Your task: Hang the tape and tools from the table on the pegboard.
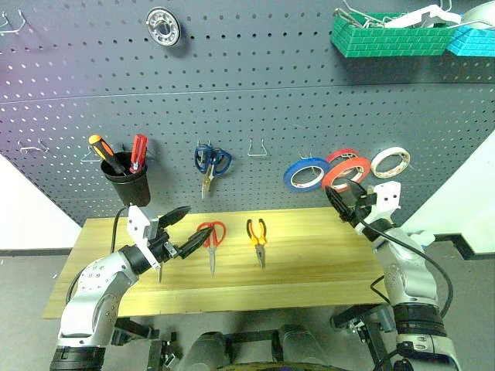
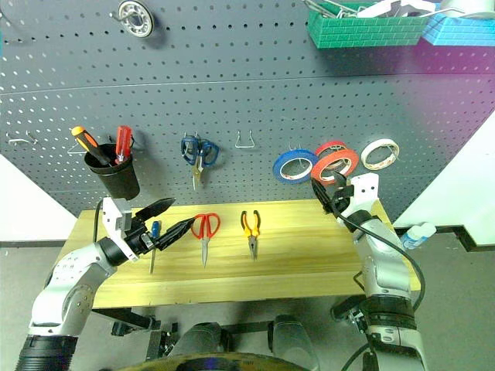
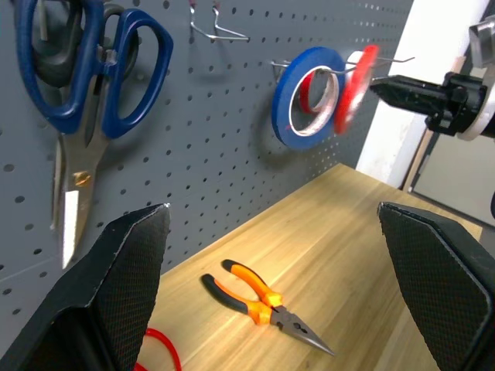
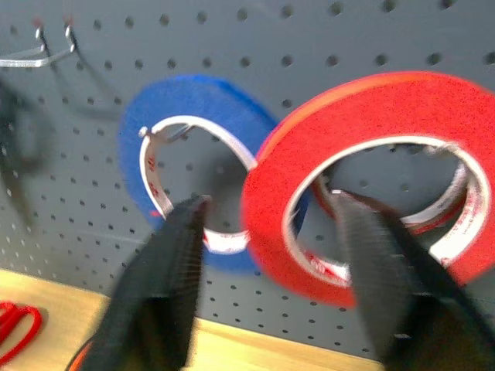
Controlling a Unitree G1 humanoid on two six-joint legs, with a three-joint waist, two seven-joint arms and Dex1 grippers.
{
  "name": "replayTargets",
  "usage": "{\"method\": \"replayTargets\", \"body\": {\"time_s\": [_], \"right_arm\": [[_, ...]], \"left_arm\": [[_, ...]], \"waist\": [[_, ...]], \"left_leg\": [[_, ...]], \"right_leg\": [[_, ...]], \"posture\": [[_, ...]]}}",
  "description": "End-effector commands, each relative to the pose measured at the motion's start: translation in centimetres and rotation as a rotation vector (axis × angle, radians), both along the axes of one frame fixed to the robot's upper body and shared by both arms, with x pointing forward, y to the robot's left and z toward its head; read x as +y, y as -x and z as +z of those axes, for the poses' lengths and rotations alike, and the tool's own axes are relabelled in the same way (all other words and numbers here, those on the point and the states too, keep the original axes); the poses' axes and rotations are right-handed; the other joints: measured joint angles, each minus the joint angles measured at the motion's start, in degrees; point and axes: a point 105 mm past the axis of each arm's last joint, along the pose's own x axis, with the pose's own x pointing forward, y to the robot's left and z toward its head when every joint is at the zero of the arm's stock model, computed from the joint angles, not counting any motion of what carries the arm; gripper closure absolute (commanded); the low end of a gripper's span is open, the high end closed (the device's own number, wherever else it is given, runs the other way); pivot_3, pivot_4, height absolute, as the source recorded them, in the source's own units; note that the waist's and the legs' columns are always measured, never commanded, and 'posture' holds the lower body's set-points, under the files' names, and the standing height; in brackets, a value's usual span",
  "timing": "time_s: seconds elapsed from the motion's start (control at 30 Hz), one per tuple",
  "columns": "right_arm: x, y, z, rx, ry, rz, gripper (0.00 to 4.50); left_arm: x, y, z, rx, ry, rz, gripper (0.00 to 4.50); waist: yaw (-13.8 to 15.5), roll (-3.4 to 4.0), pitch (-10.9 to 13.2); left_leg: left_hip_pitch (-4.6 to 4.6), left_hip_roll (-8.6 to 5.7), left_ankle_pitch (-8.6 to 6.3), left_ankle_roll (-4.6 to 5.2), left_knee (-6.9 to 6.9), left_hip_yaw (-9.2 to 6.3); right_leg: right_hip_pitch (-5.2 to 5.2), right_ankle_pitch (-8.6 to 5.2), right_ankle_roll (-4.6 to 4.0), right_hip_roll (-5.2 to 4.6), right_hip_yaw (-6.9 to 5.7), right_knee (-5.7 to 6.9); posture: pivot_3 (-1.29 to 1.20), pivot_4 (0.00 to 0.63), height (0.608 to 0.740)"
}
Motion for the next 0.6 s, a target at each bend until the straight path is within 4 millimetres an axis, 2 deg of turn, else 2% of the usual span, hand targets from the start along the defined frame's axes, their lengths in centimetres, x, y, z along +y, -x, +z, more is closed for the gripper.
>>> {"method": "replayTargets", "body": {"time_s": [0.03, 0.07, 0.23, 0.4, 0.47, 0.6], "right_arm": [[-0.2, -0.3, 1.8, -0.064, 0.009, 0.004, 0.18], [-0.1, -0.1, 1.6, -0.057, 0.008, 0.013, 0.01], [0.1, 1.6, 1.3, -0.039, -0.027, 0.059, 0.01], [0.8, 4.9, 0.8, 0.01, -0.046, 0.171, 0.01], [1.5, 6.1, 0.4, 0.041, -0.079, 0.223, 0.01], [4.4, 8.7, -0.1, 0.099, -0.087, 0.416, 0.01]], "left_arm": [[-0.5, 0.1, 1.0, -0.04, 0.001, -0.017, 0.0], [-0.5, 0.1, 1.0, -0.038, 0.006, -0.015, 0.0], [-0.3, 0.3, 1.0, -0.034, 0.011, -0.004, 0.0], [0.3, 0.7, 0.7, -0.019, 0.003, 0.014, 0.0], [0.4, 0.8, 0.7, -0.017, 0.004, 0.016, 0.0], [0.7, 0.9, 0.5, -0.011, 0.002, 0.026, 0.0]], "waist": [[0.0, 0.0, 0.0], [0.0, 0.0, 0.0], [0.1, 0.01, 0.0], [0.2, 0.01, 0.0], [0.3, -0.02, 0.0], [0.1, 0.0, -0.1]], "left_leg": [[0.0, 0.0, 0.0, 0.0, 0.0, 0.0], [0.0, 0.0, 0.0, 0.0, 0.0, 0.0], [0.0, 0.0, 0.0, 0.0, 0.0, -0.01], [-0.01, 0.0, -0.01, 0.01, -0.01, -0.01], [0.01, 0.0, 0.0, 0.01, 0.0, -0.01], [0.09, 0.04, 0.0, 0.01, 0.0, -0.01]], "right_leg": [[0.0, 0.0, 0.0, 0.0, 0.0, 0.0], [0.0, 0.0, 0.0, 0.0, 0.0, 0.0], [0.0, 0.0, 0.0, 0.0, 0.0, 0.0], [0.0, -0.01, 0.01, -0.01, 0.0, -0.02], [0.03, -0.01, 0.01, -0.01, 0.0, -0.02], [0.08, -0.03, 0.0, 0.03, 0.0, -0.01]], "posture": [[-0.04, 0.0, 0.734], [-0.05, 0.0, 0.734], [-0.04, 0.0, 0.734], [-0.04, 0.0, 0.734], [-0.04, 0.0, 0.734], [-0.04, 0.0, 0.734]]}}
